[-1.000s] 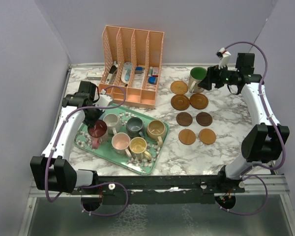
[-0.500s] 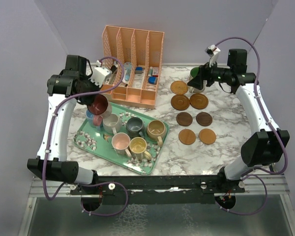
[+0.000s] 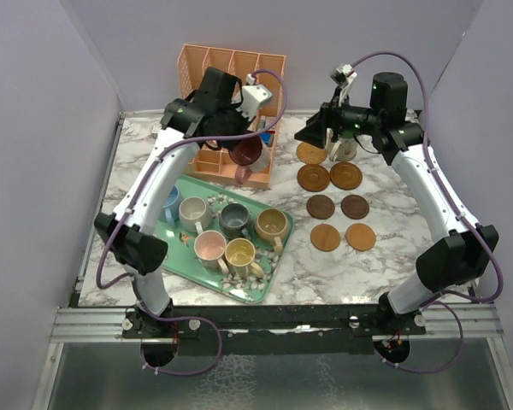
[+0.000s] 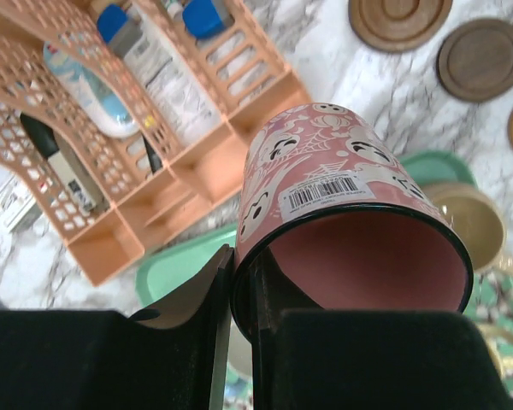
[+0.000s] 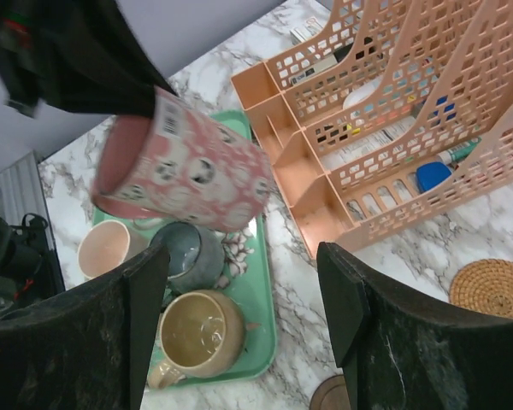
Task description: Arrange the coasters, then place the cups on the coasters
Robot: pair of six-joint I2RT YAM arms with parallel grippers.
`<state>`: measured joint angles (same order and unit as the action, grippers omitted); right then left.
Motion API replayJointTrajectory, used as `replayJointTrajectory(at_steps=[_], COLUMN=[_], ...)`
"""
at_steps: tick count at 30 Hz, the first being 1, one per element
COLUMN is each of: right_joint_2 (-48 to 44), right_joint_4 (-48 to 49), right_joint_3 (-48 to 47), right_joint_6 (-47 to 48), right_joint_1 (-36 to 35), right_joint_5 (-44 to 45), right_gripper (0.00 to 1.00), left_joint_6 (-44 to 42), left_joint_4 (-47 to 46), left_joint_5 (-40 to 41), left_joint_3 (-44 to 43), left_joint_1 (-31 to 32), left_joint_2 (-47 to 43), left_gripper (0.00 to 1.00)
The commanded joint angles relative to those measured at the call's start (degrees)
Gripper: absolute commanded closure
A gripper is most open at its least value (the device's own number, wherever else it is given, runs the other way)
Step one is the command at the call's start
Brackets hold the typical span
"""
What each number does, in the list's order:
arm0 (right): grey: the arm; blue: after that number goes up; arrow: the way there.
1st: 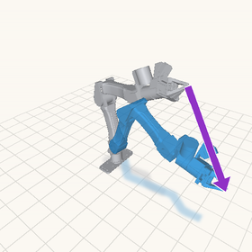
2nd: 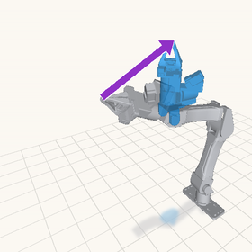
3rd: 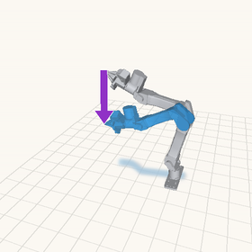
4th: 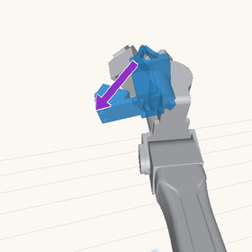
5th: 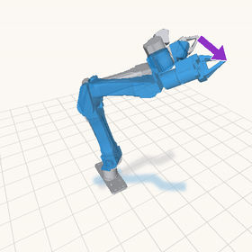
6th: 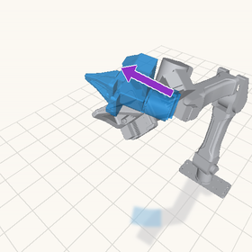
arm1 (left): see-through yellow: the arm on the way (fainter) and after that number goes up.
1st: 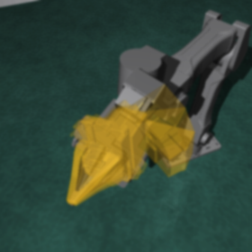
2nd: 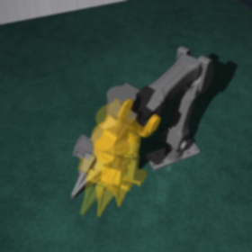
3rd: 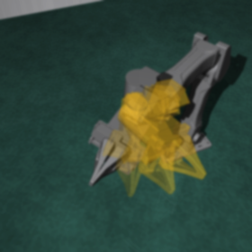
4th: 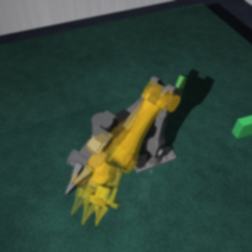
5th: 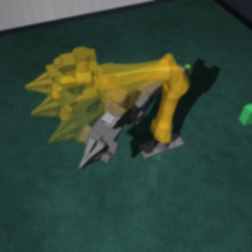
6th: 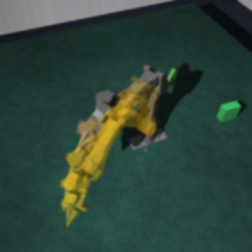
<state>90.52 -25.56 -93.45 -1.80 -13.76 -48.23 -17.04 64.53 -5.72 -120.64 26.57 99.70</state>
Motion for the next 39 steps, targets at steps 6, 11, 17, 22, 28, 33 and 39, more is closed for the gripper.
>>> replayJointTrajectory(at_steps=[6,11,17,22,28,33,39], right_joint_2=[0.21,1.66,2.42,2.84,3.82,4.1,3.99], right_joint_4=[4.75,2.82,2.93,3.29,2.53,2.99,3.35], right_joint_3=[0.74,1.43,3.5,4.05,4.16,5.95,7.05], right_joint_6=[-5.83,-5.63,-5.75,-5.12,-3.62,-3.64,-2.89], right_joint_1=[-2.19,-2.68,-2.94,-3.09,-3.29,-3.38,-3.79], right_joint_5=[6.43,13.74,16.9,20.41,26.94,28.3,31.65], right_gripper=[0.3,0.31,0.33,0.35,0.4,0.46,0.54], left_joint_6=[10.53,14.91,19.86,21.82,23.28,23.94,25.37], left_joint_4=[-19.73,-26.15,-33.71,-36.26,-36.85,-37.03,-37.09], left_joint_5=[5.8,6.68,8.32,13.4,18.14,20.65,23.1], left_joint_3=[-6.88,-6.34,-1.88,0.78,1.52,1.38,1.33], left_joint_1=[5.69,6.61,8.15,10.72,12.99,14.01,14.9], left_joint_2=[10.18,12.16,10.99,11.0,11.65,11.97,12.14], left_gripper=[1.0,1.0,1.0,1.0,1.0,1.0,1.0])
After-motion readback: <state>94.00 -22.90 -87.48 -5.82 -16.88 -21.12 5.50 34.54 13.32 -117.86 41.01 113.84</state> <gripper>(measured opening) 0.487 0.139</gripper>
